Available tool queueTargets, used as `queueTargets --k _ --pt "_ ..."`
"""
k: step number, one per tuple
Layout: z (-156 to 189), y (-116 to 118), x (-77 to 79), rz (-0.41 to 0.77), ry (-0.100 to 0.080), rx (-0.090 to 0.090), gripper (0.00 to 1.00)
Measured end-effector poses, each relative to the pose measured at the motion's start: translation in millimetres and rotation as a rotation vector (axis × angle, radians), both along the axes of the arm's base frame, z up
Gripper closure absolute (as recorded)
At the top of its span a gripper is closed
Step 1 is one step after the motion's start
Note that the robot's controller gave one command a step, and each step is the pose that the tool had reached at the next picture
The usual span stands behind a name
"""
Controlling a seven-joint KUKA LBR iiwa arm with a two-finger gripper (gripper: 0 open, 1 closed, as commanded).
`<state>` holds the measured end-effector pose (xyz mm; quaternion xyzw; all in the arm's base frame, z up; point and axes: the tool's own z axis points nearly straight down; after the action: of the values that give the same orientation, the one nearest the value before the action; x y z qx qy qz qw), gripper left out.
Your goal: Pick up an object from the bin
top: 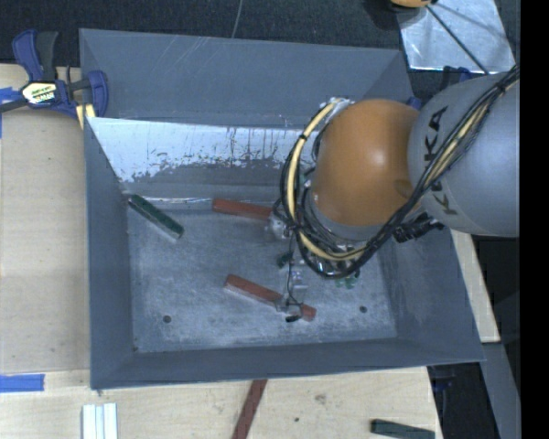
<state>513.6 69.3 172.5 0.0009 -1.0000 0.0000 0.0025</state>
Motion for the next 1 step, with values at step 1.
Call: queueTargets --k 1 --pt "3.7 -0.2 1.9 -0.002 -0.008 0.001 0.0"
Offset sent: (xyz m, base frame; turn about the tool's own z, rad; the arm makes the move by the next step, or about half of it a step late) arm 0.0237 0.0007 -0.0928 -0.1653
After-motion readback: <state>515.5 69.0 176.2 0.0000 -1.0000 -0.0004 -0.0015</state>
